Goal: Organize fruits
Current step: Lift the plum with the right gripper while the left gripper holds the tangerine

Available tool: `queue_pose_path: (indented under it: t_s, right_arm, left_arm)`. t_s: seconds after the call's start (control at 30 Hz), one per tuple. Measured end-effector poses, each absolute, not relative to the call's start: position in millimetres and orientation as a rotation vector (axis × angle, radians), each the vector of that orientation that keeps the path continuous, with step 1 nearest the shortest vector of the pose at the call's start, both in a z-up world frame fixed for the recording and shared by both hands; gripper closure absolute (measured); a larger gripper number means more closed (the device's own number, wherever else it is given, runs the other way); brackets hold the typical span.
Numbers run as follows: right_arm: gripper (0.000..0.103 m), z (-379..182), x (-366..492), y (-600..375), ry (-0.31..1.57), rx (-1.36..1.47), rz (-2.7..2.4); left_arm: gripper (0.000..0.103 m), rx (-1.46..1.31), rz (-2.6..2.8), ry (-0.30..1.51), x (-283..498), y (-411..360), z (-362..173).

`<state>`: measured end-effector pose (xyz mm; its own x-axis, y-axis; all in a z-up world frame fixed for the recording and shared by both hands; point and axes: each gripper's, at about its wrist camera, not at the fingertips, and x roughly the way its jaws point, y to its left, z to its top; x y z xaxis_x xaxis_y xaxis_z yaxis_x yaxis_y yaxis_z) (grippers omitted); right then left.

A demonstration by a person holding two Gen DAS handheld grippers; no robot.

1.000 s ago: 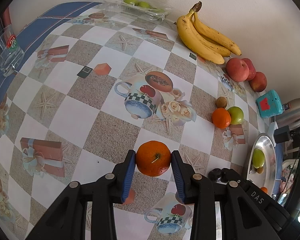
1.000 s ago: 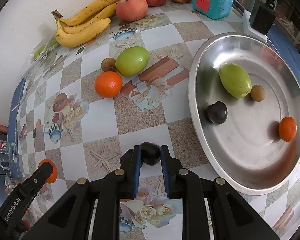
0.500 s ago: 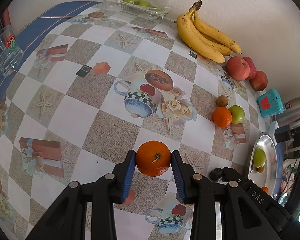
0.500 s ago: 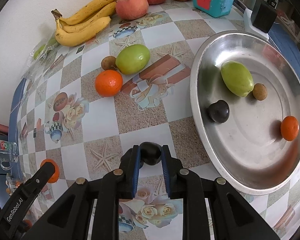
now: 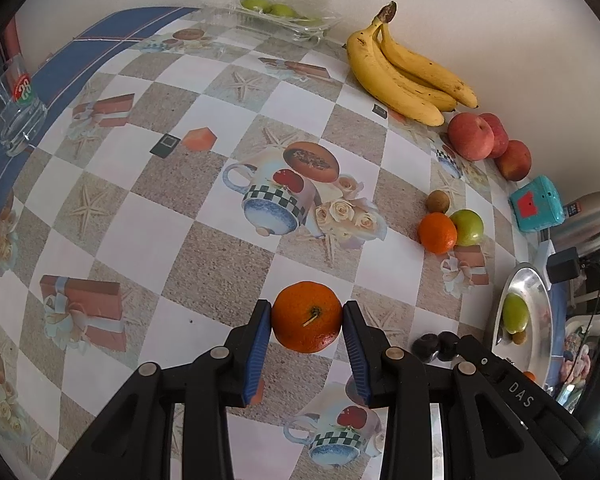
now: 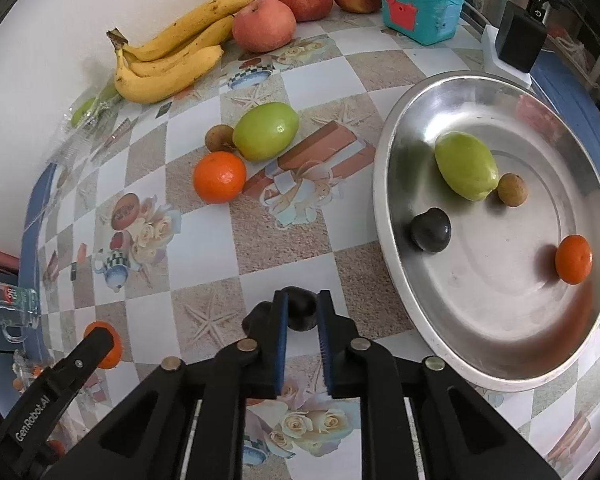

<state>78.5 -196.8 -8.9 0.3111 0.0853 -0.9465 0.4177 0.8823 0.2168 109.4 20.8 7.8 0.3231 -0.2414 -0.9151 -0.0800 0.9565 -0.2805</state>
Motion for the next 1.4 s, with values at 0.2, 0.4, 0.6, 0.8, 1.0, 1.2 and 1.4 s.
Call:
queue_pose_path:
  t_s: [0.2,0.4,0.6,0.8,1.0,1.2,1.4]
  right_arm:
    - [0.089,-6,78,-199,1.241,0.485,-0.197]
    - [0.081,-13,80,-200,1.255,0.529,-0.170]
    - [0.070,-19,79,-206,1.252,0.589,-0.196]
    - [0.069,-26,79,-209,1.257,0.643,-0.209]
    - [0.069,-29,80,-209,1.258,0.652,-0.223]
    - [0.069,-29,79,-208,1.249,0.659,-0.230]
    - [0.075,-25,77,-209,1.232,0.660,-0.235]
  left_arm:
    - [0.065,-0.285,-0.109,1.238,109,18,9]
    - [0.064,-0.276,-0.109,1.241,109,17,8]
    - [0.065,-0.275,-0.110,1.243,110,16,7]
    - [0.064,-0.271,-0.110,1.243,110,16,5]
    - [0.064,-0.269,-0.108,1.244,110,16,4]
    - [0.064,-0.268,-0.106,1.244,110,16,4]
    - [0.064,-0.264,-0.107,1.242,110,15,6]
